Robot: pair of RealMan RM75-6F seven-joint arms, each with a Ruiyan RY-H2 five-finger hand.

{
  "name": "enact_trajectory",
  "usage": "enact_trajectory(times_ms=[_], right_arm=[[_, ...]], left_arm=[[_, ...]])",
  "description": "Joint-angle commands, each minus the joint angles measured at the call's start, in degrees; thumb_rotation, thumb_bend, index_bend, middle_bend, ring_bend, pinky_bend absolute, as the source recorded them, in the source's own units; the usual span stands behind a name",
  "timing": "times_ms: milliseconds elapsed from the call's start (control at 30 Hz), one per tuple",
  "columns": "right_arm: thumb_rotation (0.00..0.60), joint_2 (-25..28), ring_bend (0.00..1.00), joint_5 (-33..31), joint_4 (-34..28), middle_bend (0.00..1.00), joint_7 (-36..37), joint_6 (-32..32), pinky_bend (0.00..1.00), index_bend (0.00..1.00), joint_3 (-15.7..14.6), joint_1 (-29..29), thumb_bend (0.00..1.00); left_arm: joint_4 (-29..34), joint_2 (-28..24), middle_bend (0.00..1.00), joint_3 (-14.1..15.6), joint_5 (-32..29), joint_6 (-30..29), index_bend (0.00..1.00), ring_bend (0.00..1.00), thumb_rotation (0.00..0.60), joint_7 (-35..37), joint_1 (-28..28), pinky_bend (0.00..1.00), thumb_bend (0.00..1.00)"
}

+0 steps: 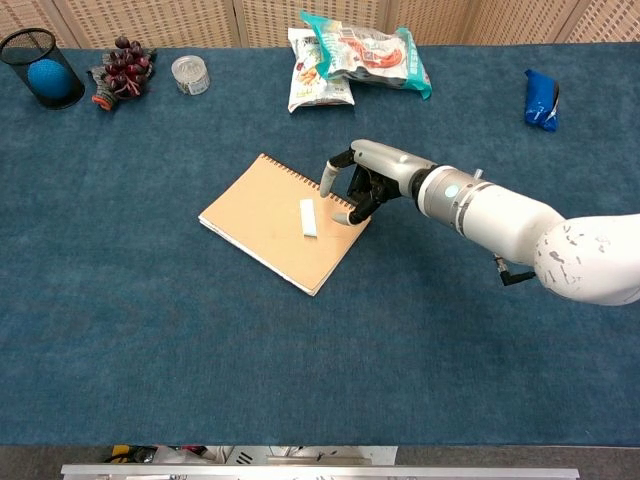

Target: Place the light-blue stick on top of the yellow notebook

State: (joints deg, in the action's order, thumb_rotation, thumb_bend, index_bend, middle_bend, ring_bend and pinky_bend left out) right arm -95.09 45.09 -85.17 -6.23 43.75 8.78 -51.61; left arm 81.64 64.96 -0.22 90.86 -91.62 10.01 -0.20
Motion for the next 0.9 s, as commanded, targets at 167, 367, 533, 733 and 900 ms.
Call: enact_trajectory(times_ms=[167,367,533,733,900], right_arm=[[0.600,1.6,1.00,2.2,-1.2,1.00,-1.7,3.9,1.00,0.43,0.2,1.6,0.24],[0.600,4.7,1.00,6.8,-3.9,1.00,-5.7,11.5,1.00,0.43,-0.5,4.2,0.26],[0.600,8.7,0.97,12.6,-7.4,0.89,-9.3,19.8,1.00,0.43,-1.3,7.5,0.34],[0.600,15.1,0.83,18.5,-11.8,0.77,-12.1,27.2,1.00,0.43,-2.7,12.0,0.43],[0.600,20.2,0.83,20.9,-16.0,0.76,-12.9,29.6,1.00,0.43,-3.7,15.1,0.53]], left_arm=[[0.0,-0.4,0.18,0.0,1.0,-0.1,0.14,0.17,0.600,-0.2,-0.5,0.17,0.27],[-0.5,-1.6,0.18,0.5,3.4,1.5,0.14,0.17,0.600,1.2,-2.6,0.17,0.27],[-0.5,-2.9,0.19,0.8,5.9,3.8,0.14,0.19,0.600,3.0,-5.5,0.17,0.27],[0.1,-4.4,0.32,1.5,10.0,6.9,0.15,0.38,0.600,4.5,-9.8,0.38,0.27],[2.2,-5.9,0.48,2.5,13.6,11.9,0.15,0.59,0.600,4.5,-14.6,0.65,0.31]])
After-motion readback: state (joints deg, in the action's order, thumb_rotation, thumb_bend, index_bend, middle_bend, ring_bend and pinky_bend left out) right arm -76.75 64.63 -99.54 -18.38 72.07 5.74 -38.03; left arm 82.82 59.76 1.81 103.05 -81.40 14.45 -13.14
